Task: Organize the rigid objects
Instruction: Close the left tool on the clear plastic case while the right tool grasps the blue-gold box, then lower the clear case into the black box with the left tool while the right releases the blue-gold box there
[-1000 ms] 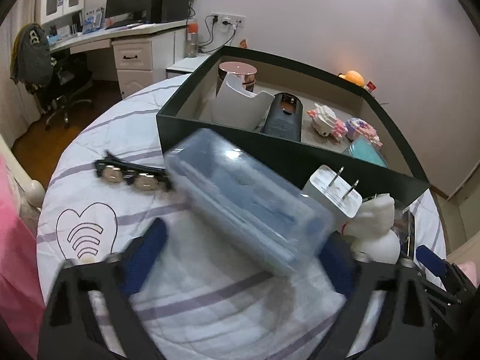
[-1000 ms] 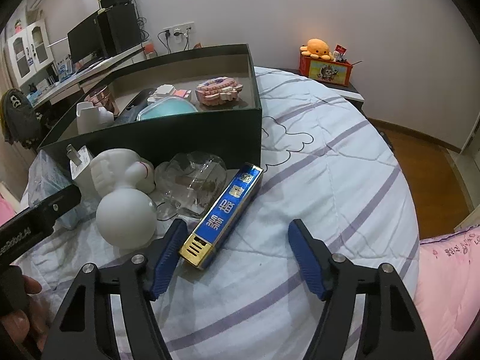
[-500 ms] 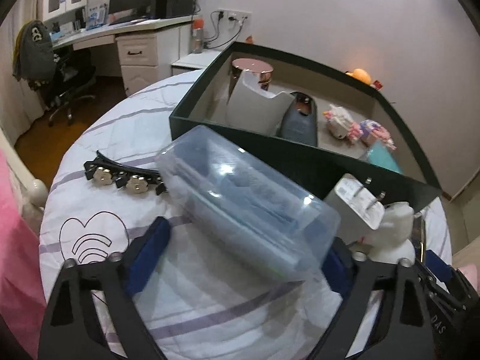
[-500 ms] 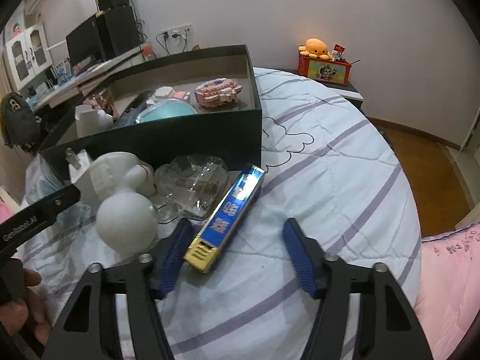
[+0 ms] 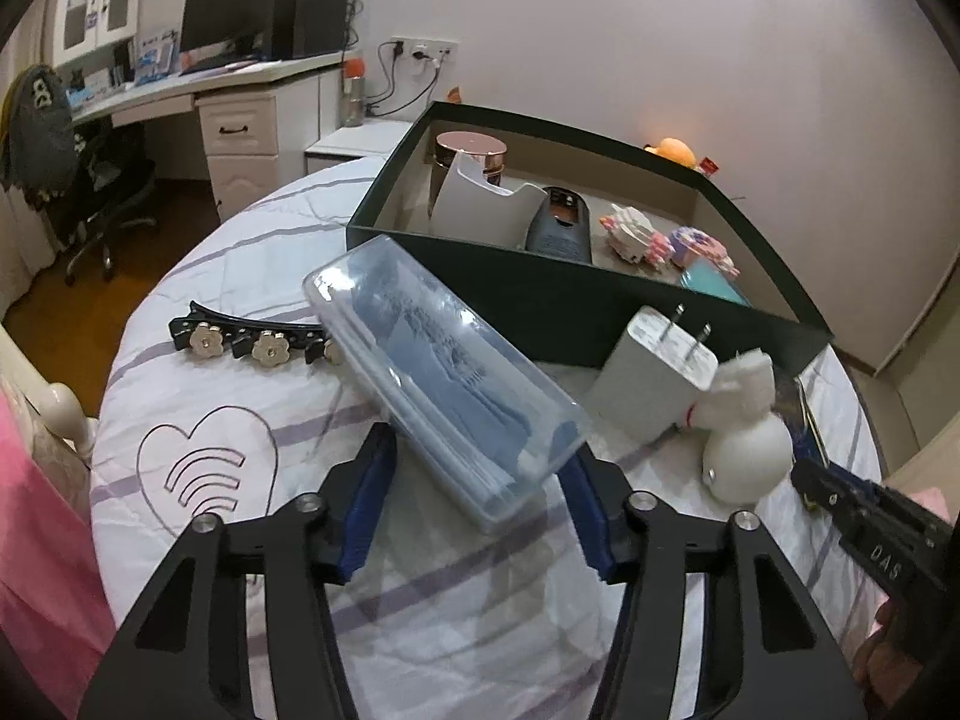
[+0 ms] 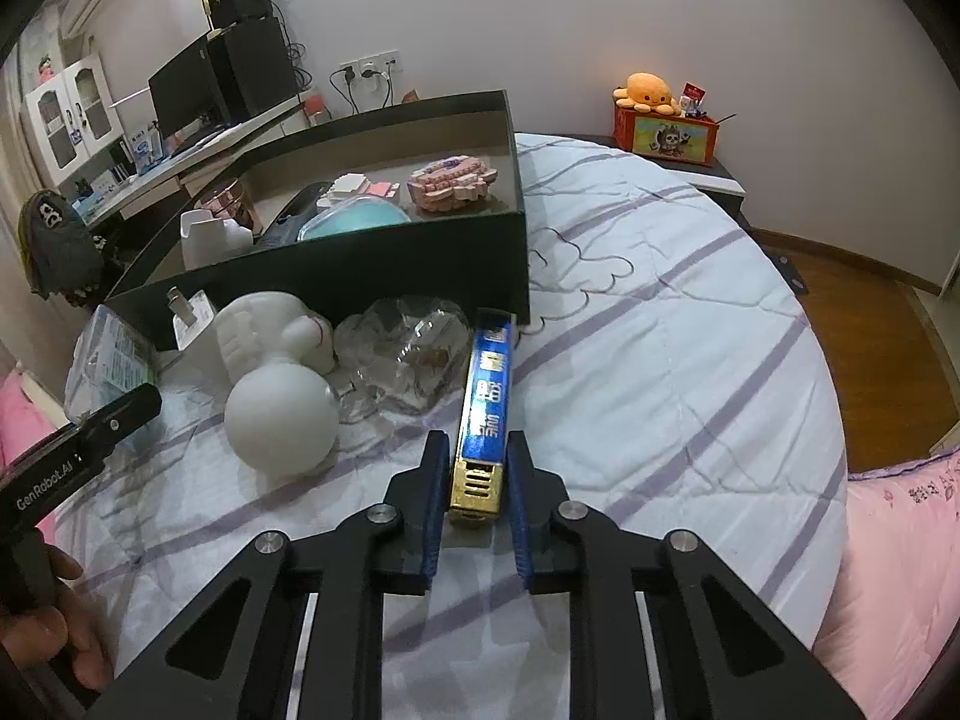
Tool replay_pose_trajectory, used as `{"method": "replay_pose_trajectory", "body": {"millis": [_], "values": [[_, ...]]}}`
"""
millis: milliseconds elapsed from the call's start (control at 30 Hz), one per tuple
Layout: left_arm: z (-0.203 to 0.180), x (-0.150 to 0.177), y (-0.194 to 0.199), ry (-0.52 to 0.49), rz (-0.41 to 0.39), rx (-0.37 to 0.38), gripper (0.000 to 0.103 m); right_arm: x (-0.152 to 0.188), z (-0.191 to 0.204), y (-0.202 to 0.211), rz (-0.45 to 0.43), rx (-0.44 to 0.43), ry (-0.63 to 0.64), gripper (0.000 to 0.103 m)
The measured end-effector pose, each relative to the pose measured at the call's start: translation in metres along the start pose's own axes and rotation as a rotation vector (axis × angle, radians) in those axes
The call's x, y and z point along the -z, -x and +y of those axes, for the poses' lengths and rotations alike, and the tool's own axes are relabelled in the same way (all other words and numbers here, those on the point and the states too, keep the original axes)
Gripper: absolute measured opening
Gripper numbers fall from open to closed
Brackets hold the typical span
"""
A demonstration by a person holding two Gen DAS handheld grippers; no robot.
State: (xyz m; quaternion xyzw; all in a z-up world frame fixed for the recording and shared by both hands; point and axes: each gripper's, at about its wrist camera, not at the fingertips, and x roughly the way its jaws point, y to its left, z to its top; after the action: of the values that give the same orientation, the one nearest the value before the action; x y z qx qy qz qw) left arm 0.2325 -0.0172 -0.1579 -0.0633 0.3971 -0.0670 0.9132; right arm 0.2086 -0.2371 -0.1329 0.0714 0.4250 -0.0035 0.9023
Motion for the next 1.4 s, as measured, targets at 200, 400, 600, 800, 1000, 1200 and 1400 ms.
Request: {"method": "replay_pose_trajectory", "body": {"millis": [200,400,600,800,1000,1200,1400], "values": [[-0.002,-0.005,-0.004,-0.01,0.006,-0.072,0.067,-0.001,-0.002,-0.001,0.0,0.012,-0.014,0.017],[0.001,-0.013,-0.009,0.004,-0.012,-0.069,0.064,-0.008,0.001,-0.01,0.005,0.022,0.003,0.017],[0.008,-0.003,0.006,-0.008,-0.036,-0.026,0.046,-0.002,-0.008,0.0,-0.004,0.008,-0.029,0.015],[0.015,0.006,0.022,-0.028,-0.063,-0.009,0.032,0.008,-0.013,0.013,0.001,-0.012,-0.044,0.015],[0.011,0.001,0.012,-0.058,-0.037,-0.045,0.038,0.01,-0.011,0.012,0.007,-0.01,-0.038,0.015],[0.013,-0.004,-0.001,-0.029,-0.013,-0.011,0.032,0.005,-0.007,0.005,0.009,0.001,-0.019,0.015],[0.01,0.001,0.022,-0.048,-0.064,-0.01,0.032,0.008,-0.007,0.022,-0.007,-0.034,-0.025,0.015]]}}
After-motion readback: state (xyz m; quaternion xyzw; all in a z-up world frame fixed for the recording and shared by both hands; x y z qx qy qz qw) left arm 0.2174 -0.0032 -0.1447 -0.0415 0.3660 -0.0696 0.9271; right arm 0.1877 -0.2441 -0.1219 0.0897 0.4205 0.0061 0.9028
